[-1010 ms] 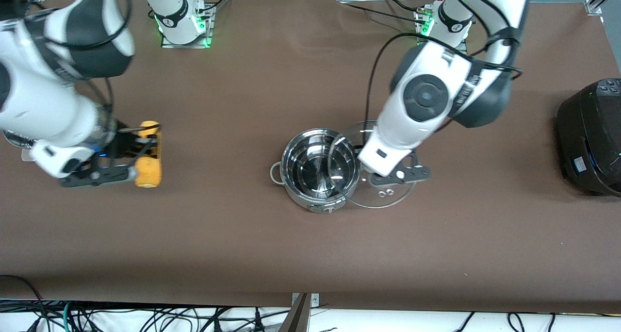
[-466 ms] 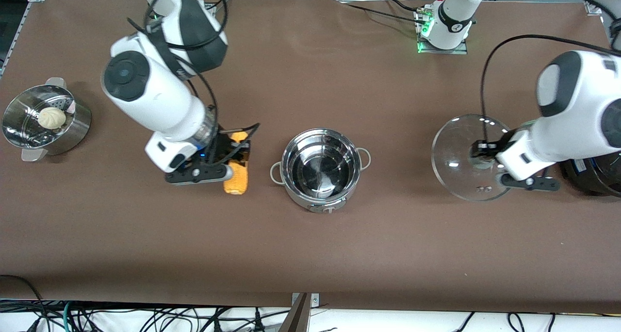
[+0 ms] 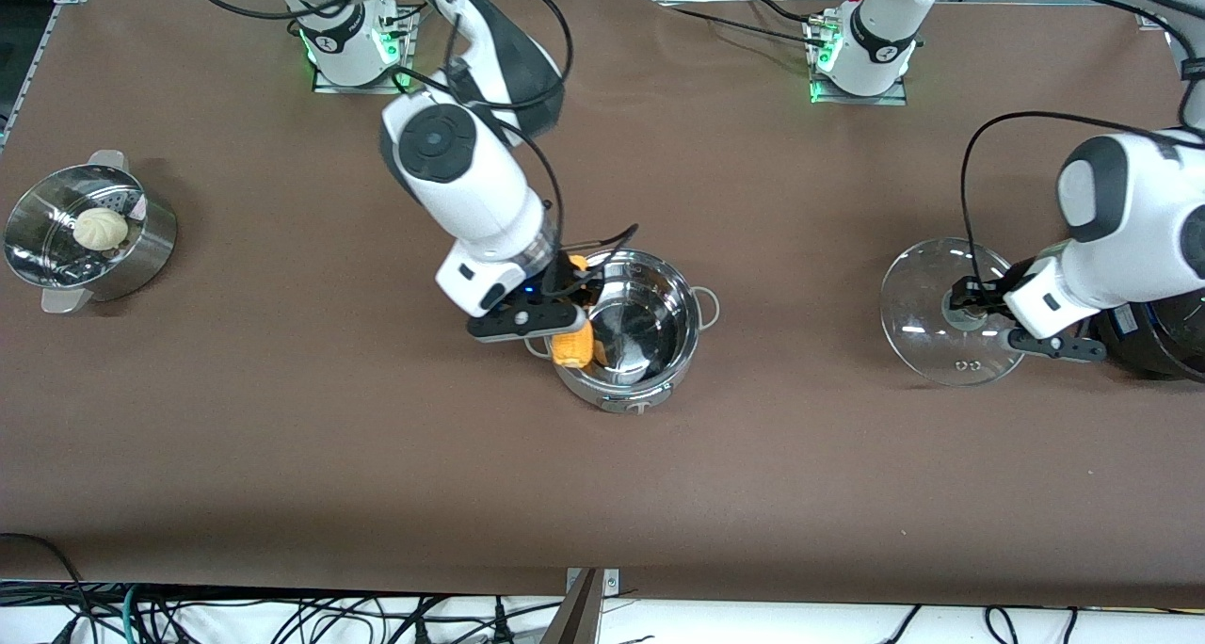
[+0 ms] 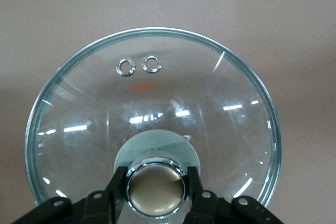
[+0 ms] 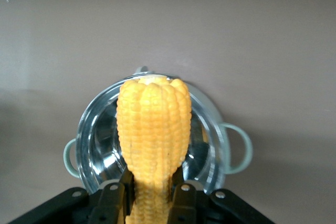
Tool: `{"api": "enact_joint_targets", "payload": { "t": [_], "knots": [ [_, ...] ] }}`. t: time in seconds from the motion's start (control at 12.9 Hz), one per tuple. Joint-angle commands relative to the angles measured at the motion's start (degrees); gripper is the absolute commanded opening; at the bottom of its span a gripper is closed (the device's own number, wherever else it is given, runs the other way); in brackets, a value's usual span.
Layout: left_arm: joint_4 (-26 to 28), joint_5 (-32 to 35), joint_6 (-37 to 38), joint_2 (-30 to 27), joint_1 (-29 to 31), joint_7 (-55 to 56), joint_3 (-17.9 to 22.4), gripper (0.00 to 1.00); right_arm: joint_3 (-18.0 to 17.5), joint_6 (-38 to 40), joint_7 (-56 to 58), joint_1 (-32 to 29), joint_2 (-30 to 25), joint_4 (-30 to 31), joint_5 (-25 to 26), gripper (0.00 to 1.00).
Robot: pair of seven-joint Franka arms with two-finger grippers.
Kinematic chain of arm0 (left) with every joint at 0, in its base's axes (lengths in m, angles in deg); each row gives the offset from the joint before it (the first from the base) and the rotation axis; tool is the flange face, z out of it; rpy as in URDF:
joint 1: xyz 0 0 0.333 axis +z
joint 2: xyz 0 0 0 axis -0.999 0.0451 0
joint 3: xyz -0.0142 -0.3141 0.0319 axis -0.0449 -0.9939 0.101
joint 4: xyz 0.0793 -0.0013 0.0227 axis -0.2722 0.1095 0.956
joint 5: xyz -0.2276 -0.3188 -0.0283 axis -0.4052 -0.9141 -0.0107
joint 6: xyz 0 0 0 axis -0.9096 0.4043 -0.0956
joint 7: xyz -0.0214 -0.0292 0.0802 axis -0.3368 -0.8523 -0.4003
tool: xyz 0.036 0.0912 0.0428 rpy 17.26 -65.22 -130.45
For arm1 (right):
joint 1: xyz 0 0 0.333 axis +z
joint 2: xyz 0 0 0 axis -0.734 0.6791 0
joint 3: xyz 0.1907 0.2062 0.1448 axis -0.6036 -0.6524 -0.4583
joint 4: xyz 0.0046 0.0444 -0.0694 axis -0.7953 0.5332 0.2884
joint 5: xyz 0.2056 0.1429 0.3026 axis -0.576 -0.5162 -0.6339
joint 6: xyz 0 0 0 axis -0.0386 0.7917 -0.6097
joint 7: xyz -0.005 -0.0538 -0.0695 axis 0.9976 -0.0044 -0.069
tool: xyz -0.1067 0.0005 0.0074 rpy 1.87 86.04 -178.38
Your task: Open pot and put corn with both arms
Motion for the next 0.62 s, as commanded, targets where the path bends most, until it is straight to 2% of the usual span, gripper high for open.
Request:
{"api": "enact_joint_targets", "payload": {
  "t": [0.0, 0.47, 0.54],
  "knots": [
    [3.4, 1.2, -5.1, 0.2, 0.0, -0.7, -0.7, 0.0, 0.3, -3.8, -0.3, 0.9, 3.8, -2.3, -0.7, 0.01],
    [3.0, 1.1, -14.9, 8.9, 0.1, -1.0, -0.7, 0.02, -0.4, -8.5, -1.0, 2.6, 8.7, -2.2, -0.7, 0.01],
    [3.1, 1.1, -15.5, 9.7, 0.1, -1.0, -0.7, 0.13, -0.3, -9.1, -1.0, 2.9, 9.2, -2.2, -0.7, 0.01]
  ]
}}
